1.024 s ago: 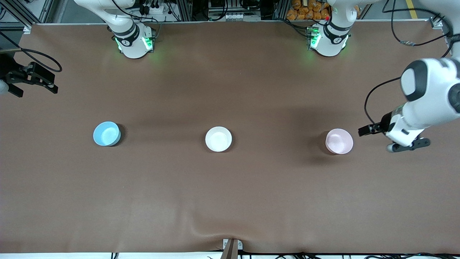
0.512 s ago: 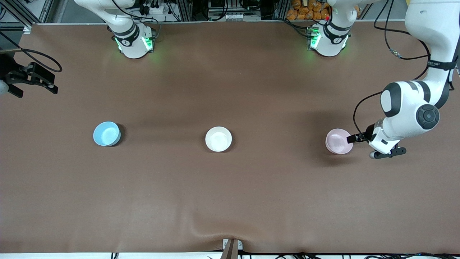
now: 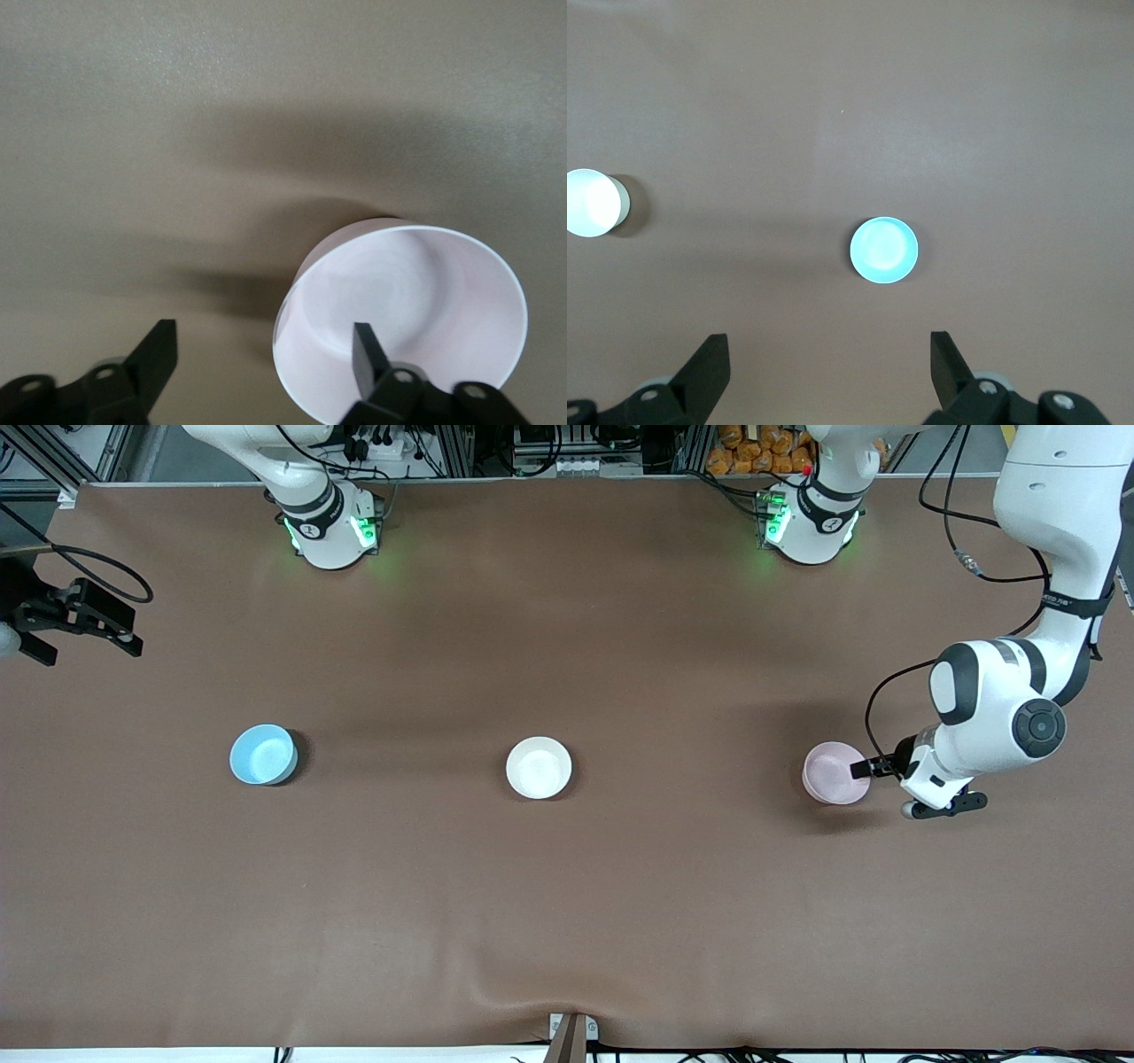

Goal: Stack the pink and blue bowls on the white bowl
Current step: 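Close the left gripper on the pink bowl rim and lift it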

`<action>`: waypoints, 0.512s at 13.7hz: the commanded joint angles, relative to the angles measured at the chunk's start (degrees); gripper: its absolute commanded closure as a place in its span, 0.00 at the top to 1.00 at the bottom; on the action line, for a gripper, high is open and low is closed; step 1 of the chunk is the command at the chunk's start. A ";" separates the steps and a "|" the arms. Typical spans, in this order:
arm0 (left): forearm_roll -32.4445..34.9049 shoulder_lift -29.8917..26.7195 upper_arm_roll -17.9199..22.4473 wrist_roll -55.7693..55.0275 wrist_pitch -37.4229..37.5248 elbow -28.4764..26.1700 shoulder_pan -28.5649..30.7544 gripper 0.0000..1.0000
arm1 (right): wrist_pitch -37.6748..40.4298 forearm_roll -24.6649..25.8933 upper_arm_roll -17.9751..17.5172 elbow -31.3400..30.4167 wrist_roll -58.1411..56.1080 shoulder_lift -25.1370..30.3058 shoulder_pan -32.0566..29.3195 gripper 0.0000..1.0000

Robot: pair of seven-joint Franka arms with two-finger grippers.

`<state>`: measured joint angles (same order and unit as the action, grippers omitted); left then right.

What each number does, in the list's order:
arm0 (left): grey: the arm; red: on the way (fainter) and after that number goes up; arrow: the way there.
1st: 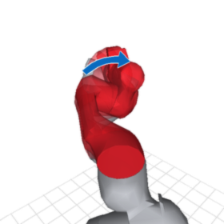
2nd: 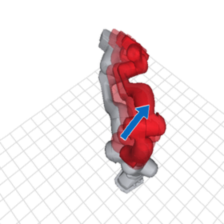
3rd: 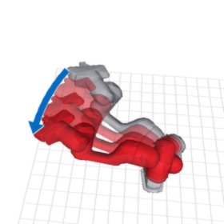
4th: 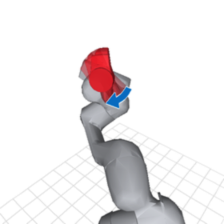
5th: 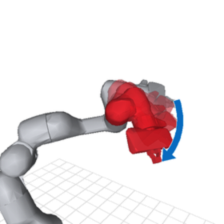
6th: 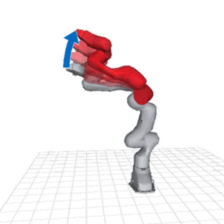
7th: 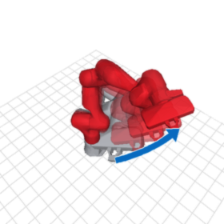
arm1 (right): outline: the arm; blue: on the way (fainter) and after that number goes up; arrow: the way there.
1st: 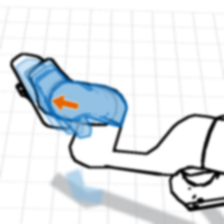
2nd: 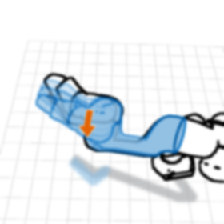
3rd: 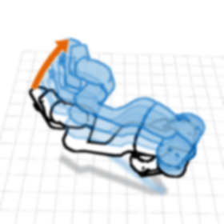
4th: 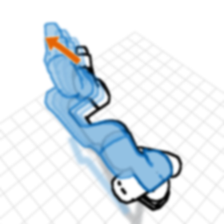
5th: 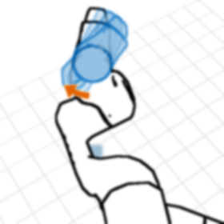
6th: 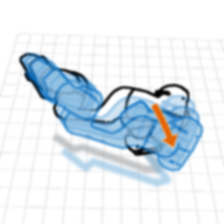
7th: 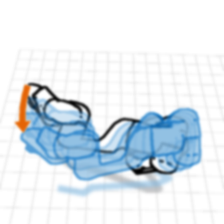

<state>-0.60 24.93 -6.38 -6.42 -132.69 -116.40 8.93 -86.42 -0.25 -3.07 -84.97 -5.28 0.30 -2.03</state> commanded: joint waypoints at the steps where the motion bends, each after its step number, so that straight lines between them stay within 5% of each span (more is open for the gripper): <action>1: 1.04 0.55 -0.30 0.26 -0.91 -0.14 0.39 0.70 | -0.15 -0.62 0.17 -0.02 -0.52 0.23 0.01 1.00; 7: 0.96 1.61 -0.39 0.26 -0.91 0.12 0.39 0.36 | -0.15 -1.06 0.17 -0.02 -0.43 0.14 -0.17 1.00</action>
<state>-0.60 26.01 -6.40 -6.41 -132.75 -116.40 8.93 -86.43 -0.28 -3.04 -84.97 -5.28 0.30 -2.04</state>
